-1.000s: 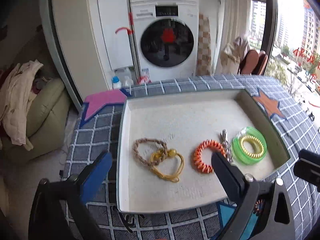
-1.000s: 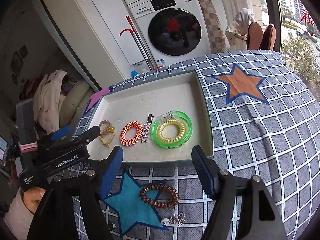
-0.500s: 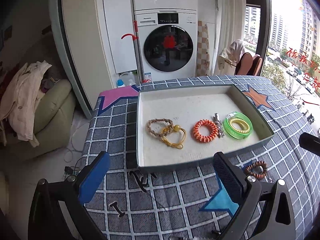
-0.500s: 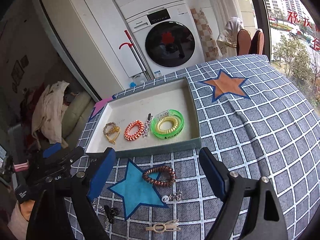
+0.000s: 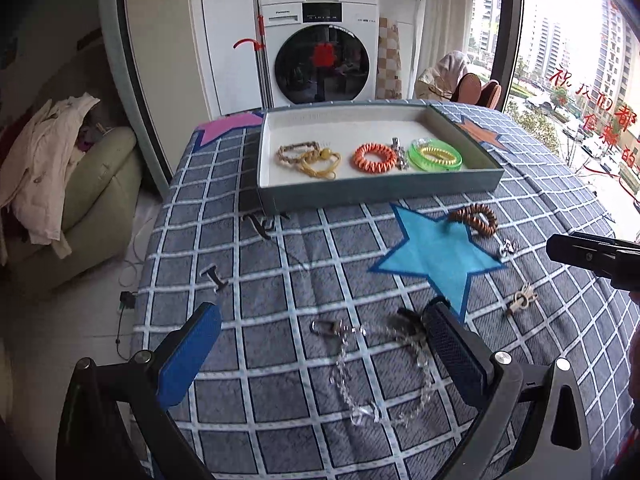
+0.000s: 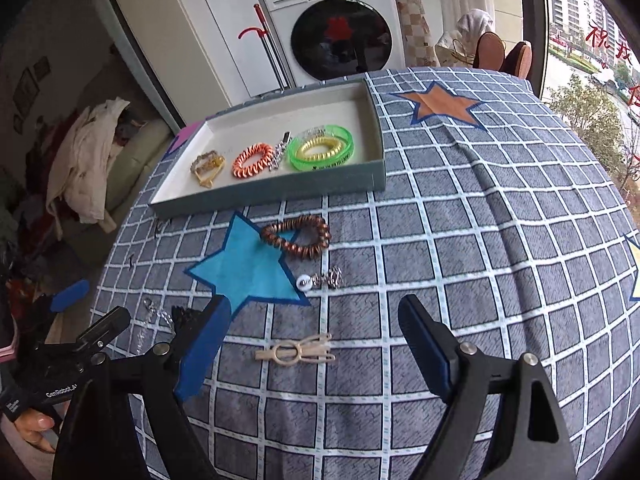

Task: Organize jewelry
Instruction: 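Grasp the clear crystal bead chain with the left tool while the right tool grasps the white-bead keychain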

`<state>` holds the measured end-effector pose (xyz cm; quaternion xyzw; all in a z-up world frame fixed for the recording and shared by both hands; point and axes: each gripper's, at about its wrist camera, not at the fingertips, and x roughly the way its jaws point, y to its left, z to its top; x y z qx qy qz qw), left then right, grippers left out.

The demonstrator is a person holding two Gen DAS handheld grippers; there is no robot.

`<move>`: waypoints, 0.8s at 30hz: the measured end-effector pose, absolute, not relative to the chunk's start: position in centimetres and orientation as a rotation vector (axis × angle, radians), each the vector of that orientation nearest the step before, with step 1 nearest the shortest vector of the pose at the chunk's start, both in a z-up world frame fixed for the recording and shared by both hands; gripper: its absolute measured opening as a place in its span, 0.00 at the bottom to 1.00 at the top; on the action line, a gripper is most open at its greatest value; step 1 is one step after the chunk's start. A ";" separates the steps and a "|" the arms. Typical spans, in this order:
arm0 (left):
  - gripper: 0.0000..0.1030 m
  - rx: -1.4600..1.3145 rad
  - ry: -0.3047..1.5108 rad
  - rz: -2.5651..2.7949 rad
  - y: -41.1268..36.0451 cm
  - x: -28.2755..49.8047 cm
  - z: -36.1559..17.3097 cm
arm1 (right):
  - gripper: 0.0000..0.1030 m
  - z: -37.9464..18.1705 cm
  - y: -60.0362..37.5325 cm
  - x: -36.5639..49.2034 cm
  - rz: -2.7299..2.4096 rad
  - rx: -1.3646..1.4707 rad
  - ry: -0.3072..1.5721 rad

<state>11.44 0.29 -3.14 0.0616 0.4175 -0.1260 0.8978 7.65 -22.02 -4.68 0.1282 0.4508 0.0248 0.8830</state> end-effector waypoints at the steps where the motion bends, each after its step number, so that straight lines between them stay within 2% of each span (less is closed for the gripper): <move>1: 1.00 0.123 0.878 -0.254 0.4 11.1 -3.6 | 0.85 -5.0 -21.9 7.4 0.049 0.265 0.947; 10: 1.00 0.062 0.955 -0.174 1.5 10.4 -5.8 | 0.85 -6.8 -21.2 6.6 0.021 0.237 0.981; 24: 1.00 0.070 0.985 -0.164 0.8 10.2 -6.6 | 0.85 -7.9 -19.8 10.9 0.006 0.147 0.984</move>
